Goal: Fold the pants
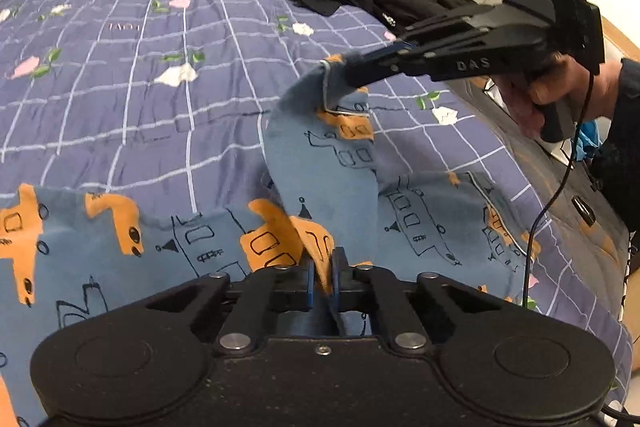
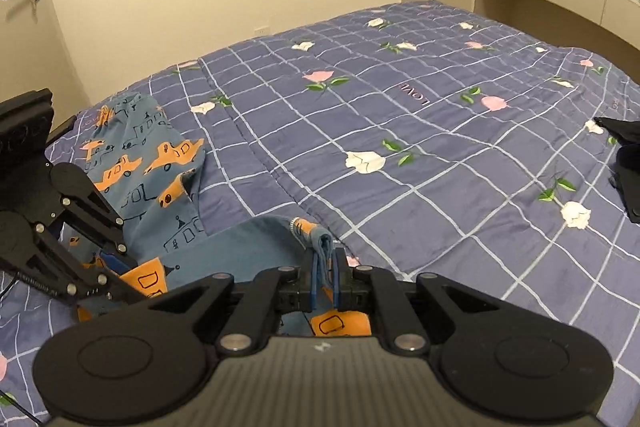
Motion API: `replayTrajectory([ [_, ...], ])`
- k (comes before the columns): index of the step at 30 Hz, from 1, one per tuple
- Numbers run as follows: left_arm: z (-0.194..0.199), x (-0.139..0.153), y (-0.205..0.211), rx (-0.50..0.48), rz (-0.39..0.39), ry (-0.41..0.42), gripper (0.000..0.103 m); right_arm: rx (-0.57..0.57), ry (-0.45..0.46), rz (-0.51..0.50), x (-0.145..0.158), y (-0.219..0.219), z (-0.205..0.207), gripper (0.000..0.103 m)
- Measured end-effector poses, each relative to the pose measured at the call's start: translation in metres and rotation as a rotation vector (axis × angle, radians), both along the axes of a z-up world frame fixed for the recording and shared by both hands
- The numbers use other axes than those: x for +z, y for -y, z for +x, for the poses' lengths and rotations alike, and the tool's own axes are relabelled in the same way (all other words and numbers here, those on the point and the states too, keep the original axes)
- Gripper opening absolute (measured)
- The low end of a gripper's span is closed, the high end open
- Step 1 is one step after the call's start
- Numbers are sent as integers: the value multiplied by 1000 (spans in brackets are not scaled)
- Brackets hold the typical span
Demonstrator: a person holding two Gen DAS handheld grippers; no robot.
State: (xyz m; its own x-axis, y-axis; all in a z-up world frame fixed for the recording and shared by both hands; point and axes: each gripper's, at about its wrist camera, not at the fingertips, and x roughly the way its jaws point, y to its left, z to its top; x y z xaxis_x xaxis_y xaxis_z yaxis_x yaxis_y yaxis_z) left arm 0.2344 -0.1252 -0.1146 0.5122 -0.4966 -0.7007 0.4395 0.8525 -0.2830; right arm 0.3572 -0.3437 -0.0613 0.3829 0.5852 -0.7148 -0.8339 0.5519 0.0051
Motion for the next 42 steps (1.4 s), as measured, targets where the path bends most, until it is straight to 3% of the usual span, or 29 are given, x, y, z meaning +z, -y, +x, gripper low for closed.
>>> replayTrajectory([
  [4, -21, 17, 13, -79, 80, 120, 4, -23, 26, 58, 8, 22, -21, 8],
  [8, -47, 19, 33, -206, 146, 185, 4, -62, 43, 122, 11, 61, -64, 8],
  [12, -54, 10, 48, -241, 185, 179, 4, -123, 23, 108, -3, 96, -106, 8],
  [18, -57, 2, 61, -237, 267, 168, 8, -234, -30, 126, -36, 117, -135, 8],
  [19, -59, 2, 62, -239, 278, 170, 10, -253, -44, 136, -41, 119, -139, 9],
  [20, -60, 4, 63, -241, 291, 173, 13, -287, -60, 149, -44, 123, -141, 22],
  [23, -62, 9, 67, -239, 328, 201, 15, -409, -198, 318, -53, 150, -140, 49],
  [25, -62, 13, 73, -241, 338, 231, 16, -495, -276, 529, -53, 175, -139, 56],
  [28, -62, 17, 88, -235, 348, 270, 16, -605, -338, 688, -54, 195, -119, 58],
  [30, -62, 19, 101, -231, 360, 304, 20, -630, -387, 714, -58, 195, -95, 56],
  [32, -60, 19, 114, -233, 398, 344, 21, -645, -429, 689, -65, 189, -69, 53],
  [35, -57, 17, 132, -229, 477, 414, 30, -659, -510, 648, -82, 178, -39, 47],
  [39, -52, 11, 145, -245, 534, 450, 45, -630, -555, 640, -98, 166, -34, 39],
  [41, -47, 4, 152, -253, 569, 442, 38, -621, -555, 659, -99, 163, -34, 27],
  [42, -44, 2, 152, -255, 573, 434, 16, -620, -555, 667, -101, 162, -36, 22],
])
